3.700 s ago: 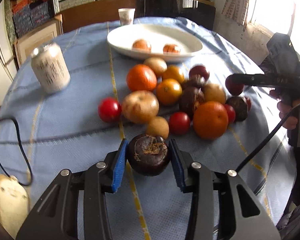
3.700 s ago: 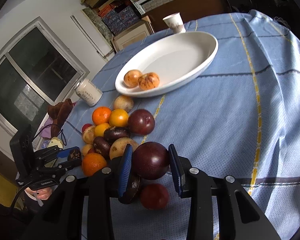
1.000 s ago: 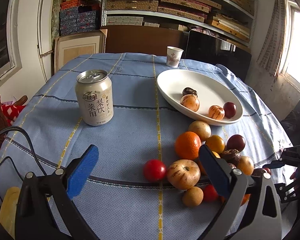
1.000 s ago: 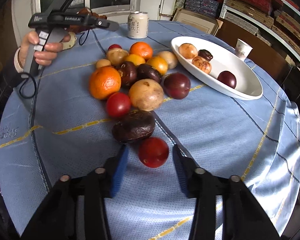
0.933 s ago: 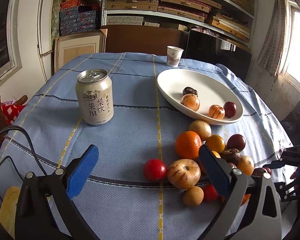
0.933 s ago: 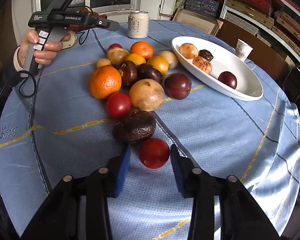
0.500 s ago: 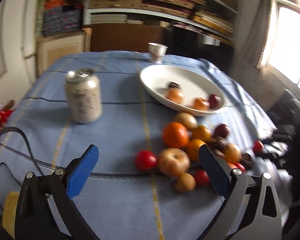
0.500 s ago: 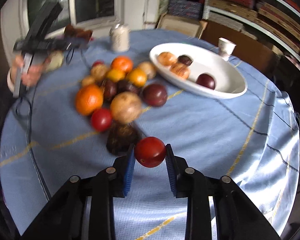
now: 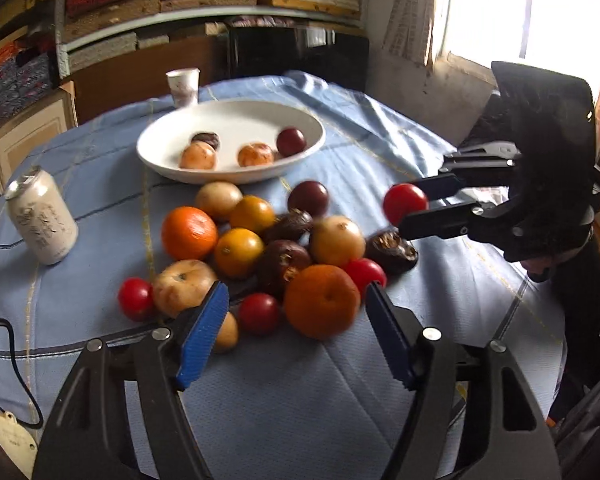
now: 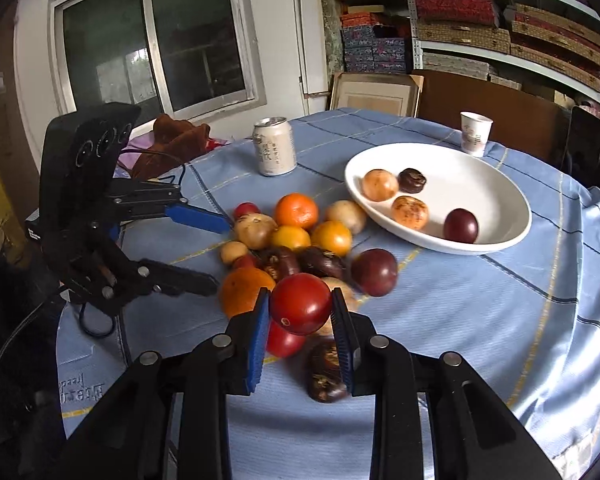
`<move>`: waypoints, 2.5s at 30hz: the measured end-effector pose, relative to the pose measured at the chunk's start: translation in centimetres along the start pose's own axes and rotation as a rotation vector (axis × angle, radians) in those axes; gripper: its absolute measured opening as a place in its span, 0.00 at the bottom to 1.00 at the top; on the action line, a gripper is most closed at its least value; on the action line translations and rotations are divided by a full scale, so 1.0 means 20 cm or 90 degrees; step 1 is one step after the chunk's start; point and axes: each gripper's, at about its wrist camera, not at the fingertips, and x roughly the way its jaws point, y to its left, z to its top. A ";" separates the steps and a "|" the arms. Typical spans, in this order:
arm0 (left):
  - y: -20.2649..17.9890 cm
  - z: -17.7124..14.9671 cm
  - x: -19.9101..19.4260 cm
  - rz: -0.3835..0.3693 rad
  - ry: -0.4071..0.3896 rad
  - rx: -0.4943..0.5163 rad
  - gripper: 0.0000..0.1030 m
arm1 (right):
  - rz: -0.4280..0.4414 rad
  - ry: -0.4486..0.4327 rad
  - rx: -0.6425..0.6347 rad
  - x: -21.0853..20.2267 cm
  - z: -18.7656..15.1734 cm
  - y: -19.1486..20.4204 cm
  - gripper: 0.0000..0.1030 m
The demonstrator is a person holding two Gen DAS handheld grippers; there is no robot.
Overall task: Organize fruits
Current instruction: 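Grasp another red tomato with the left gripper while the right gripper holds its tomato, then drop the tomato into the white plate with the right gripper while the left gripper drops its tomato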
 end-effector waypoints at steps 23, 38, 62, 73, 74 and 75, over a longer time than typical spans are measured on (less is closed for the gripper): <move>0.49 0.00 0.01 0.139 0.025 -0.196 0.51 | -0.012 0.012 0.029 0.02 -0.02 -0.02 0.29; 0.69 -0.05 0.10 0.071 0.041 -0.375 0.39 | -0.026 0.023 0.024 0.04 -0.03 -0.01 0.29; 0.55 0.00 0.09 0.134 0.030 -0.302 0.29 | -0.022 0.011 0.043 0.03 -0.02 -0.04 0.29; 0.42 0.30 0.02 0.091 -0.039 -0.204 0.29 | -0.073 -0.091 0.143 0.01 0.09 -0.22 0.30; 0.42 0.35 0.04 0.086 -0.038 -0.197 0.29 | -0.090 -0.101 0.153 0.02 0.13 -0.24 0.30; 0.42 0.39 0.06 0.075 -0.036 -0.193 0.29 | -0.103 -0.107 0.158 0.04 0.16 -0.26 0.30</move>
